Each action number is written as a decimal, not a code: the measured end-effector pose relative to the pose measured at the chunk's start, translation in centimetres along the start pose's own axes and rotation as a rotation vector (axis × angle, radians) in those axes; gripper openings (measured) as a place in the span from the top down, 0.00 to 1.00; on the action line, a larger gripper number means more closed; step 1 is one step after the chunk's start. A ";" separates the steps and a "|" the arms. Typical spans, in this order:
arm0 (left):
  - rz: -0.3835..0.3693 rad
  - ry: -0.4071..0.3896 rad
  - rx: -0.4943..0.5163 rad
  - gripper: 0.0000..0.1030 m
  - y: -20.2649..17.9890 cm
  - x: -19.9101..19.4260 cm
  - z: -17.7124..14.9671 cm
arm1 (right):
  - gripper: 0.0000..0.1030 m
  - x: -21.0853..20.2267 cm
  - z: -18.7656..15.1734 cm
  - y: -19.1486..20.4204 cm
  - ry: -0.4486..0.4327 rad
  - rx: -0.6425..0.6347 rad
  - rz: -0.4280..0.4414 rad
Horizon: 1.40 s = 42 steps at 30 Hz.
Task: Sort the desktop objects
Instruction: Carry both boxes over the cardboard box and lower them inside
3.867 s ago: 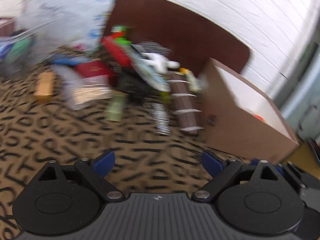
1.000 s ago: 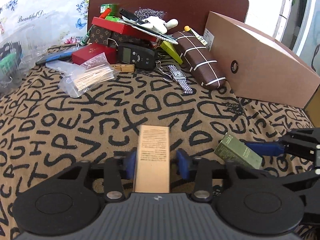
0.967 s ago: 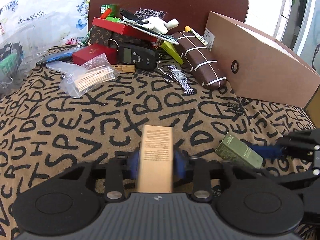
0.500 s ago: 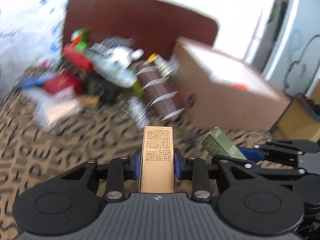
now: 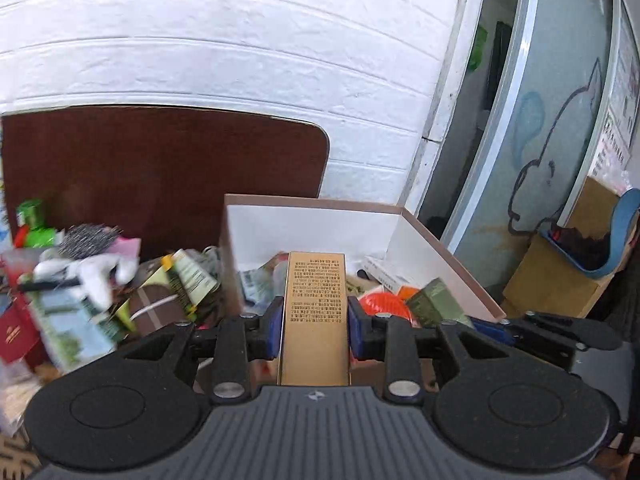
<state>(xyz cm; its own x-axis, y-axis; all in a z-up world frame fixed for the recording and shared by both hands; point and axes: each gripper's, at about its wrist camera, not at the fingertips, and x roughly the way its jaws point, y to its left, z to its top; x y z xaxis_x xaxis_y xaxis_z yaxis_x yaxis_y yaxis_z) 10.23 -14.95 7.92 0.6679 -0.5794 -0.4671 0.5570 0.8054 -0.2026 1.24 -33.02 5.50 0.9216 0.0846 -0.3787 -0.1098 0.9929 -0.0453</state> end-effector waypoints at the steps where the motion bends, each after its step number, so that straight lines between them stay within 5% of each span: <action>1: 0.002 0.011 0.011 0.69 -0.4 1.0 0.3 | 0.79 0.4 0.1 -0.8 0.004 0.006 -0.015; 14: 0.047 0.187 0.034 0.69 -0.8 12.4 1.3 | 0.79 8.7 -0.4 -5.8 0.172 0.029 -0.078; 23: 0.042 0.197 0.038 0.69 -0.8 15.9 1.5 | 0.79 13.1 0.6 -8.2 0.264 0.045 -0.103; 24: 0.028 0.194 0.034 0.63 -0.7 15.8 1.6 | 0.78 13.4 0.5 -8.2 0.276 0.041 -0.100; 25: 0.007 0.193 0.026 0.44 -0.6 15.7 1.6 | 0.73 13.6 0.4 -8.1 0.288 0.033 -0.100; 27: -0.017 0.187 -0.001 0.15 -0.3 15.0 1.7 | 0.46 13.3 0.2 -8.0 0.271 0.032 -0.110; 32: -0.028 0.142 -0.028 0.09 -0.6 13.0 1.8 | 0.11 10.8 0.2 -7.5 0.199 0.038 -0.132; 42: 0.036 0.096 0.015 0.07 -2.6 8.2 0.7 | 0.07 4.3 0.3 -5.6 0.086 0.059 -0.121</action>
<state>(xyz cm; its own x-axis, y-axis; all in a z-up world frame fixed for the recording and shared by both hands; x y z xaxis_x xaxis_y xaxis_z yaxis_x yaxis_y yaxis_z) 14.55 -21.87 5.21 0.6376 -0.5350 -0.5543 0.5416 0.8230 -0.1713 5.93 -38.20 4.43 0.8914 -0.0412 -0.4513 0.0249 0.9988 -0.0420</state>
